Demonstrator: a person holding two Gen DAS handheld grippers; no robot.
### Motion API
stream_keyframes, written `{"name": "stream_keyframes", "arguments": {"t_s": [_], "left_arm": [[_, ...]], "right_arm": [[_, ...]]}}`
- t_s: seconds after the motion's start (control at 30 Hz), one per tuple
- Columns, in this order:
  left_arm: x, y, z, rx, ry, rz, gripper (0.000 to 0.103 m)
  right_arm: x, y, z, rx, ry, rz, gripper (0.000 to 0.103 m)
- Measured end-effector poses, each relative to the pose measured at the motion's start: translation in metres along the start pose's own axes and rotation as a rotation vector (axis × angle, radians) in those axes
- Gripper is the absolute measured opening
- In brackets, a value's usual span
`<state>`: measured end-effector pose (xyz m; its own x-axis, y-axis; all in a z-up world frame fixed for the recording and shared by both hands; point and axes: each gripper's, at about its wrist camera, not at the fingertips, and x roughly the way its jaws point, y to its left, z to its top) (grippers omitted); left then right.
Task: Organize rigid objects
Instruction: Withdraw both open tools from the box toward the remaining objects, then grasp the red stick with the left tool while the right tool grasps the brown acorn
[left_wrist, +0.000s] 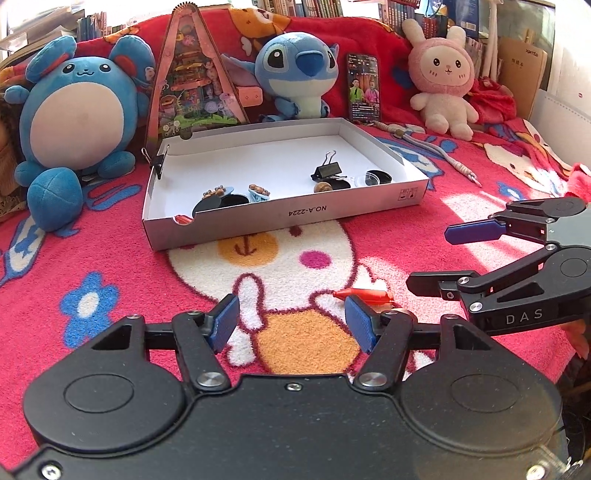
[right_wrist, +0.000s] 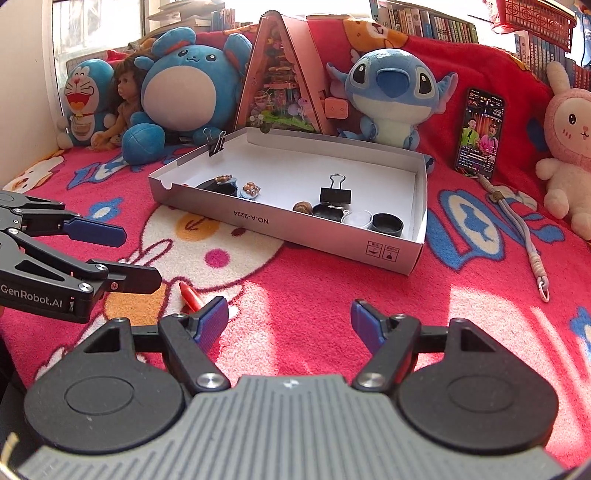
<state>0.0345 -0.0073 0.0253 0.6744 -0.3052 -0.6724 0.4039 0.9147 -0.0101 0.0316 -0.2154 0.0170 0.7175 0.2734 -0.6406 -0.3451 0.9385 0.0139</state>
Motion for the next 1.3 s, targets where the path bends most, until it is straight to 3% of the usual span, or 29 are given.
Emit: {"name": "stream_keyframes", "arguments": {"t_s": [0.2, 0.37, 0.6, 0.87, 0.97, 1.3], "left_arm": [[-0.005, -0.012, -0.006, 0.037, 0.015, -0.068, 0.047], [0.001, -0.014, -0.007, 0.034, 0.027, -0.05, 0.039], [0.005, -0.009, -0.002, -0.014, 0.027, -0.052, 0.038], [0.01, -0.009, 0.001, -0.056, 0.034, -0.069, 0.038], [0.011, -0.01, 0.002, -0.063, 0.033, -0.073, 0.038], [0.019, -0.02, 0.003, -0.079, 0.015, -0.074, 0.041]], "right_arm": [[-0.003, 0.004, -0.008, -0.028, 0.017, 0.063, 0.083], [-0.006, 0.012, -0.011, -0.045, 0.01, 0.125, 0.083], [-0.006, 0.021, -0.015, -0.064, 0.013, 0.182, 0.079], [-0.004, 0.041, -0.022, -0.087, -0.008, 0.215, 0.044], [-0.006, 0.044, -0.024, -0.082, -0.028, 0.219, 0.021], [-0.02, 0.019, -0.032, 0.021, -0.074, 0.084, 0.02]]}}
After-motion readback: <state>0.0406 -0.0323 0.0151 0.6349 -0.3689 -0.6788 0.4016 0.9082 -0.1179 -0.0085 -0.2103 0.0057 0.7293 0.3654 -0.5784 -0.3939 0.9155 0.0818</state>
